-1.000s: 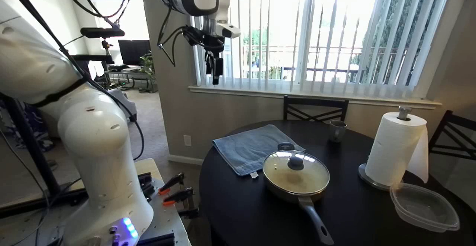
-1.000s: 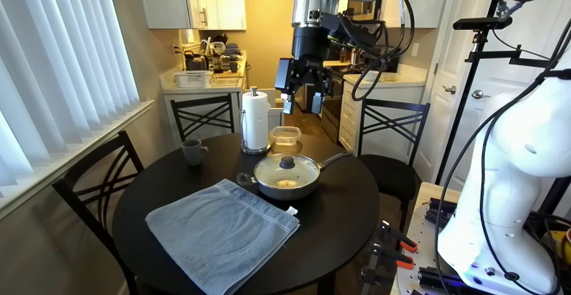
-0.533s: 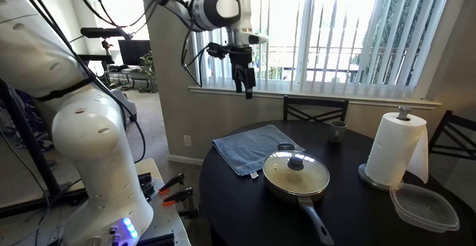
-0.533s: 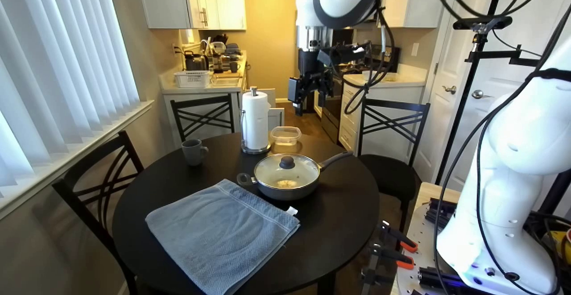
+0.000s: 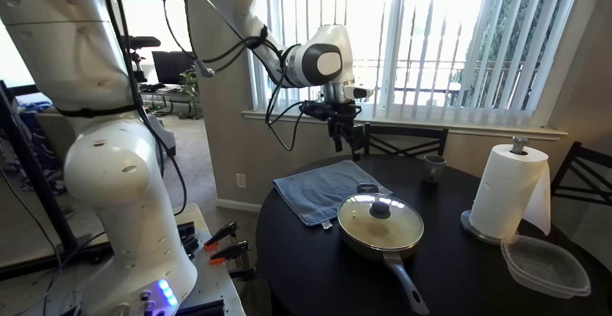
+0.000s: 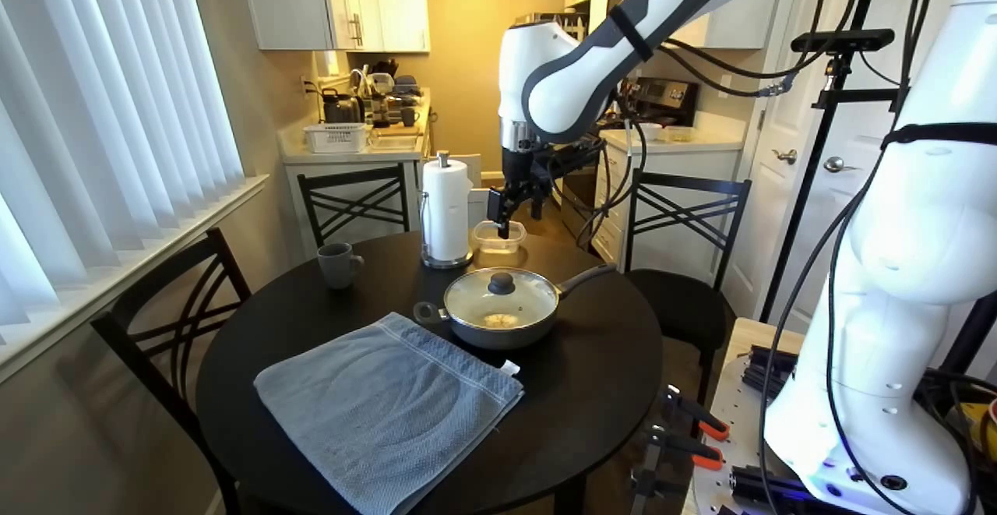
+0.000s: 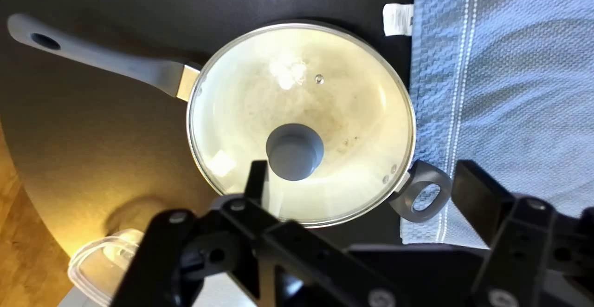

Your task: Remove the glass lid from the grey pan and then out it on the blue towel

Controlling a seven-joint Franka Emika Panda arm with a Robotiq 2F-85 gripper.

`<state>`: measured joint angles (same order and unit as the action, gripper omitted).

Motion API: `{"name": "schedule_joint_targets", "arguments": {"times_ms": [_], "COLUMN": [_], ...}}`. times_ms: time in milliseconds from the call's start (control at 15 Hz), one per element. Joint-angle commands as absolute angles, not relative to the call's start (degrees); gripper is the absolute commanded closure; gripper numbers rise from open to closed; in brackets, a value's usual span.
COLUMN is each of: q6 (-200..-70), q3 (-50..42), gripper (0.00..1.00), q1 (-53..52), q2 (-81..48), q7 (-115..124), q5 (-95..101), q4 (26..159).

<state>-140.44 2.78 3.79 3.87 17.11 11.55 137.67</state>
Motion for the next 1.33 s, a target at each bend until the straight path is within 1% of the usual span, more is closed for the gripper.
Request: {"name": "schedule_joint_targets", "arguments": {"times_ms": [0, 667, 1000, 1267], "q6": [-146.4, -145.5, -147.7, -149.1], "q3": [0.7, -0.3, -1.7, -0.6], "gripper": [0.00, 0.00, 0.00, 0.00], "q1": [3.4, 2.6, 3.3, 4.3], "q2": [-1.5, -1.8, -9.2, -16.5], "q7": [14.6, 14.5, 9.9, 0.2], "q5": [11.8, 10.9, 8.9, 0.9], "q4": [136.4, 136.2, 133.8, 129.5]}}
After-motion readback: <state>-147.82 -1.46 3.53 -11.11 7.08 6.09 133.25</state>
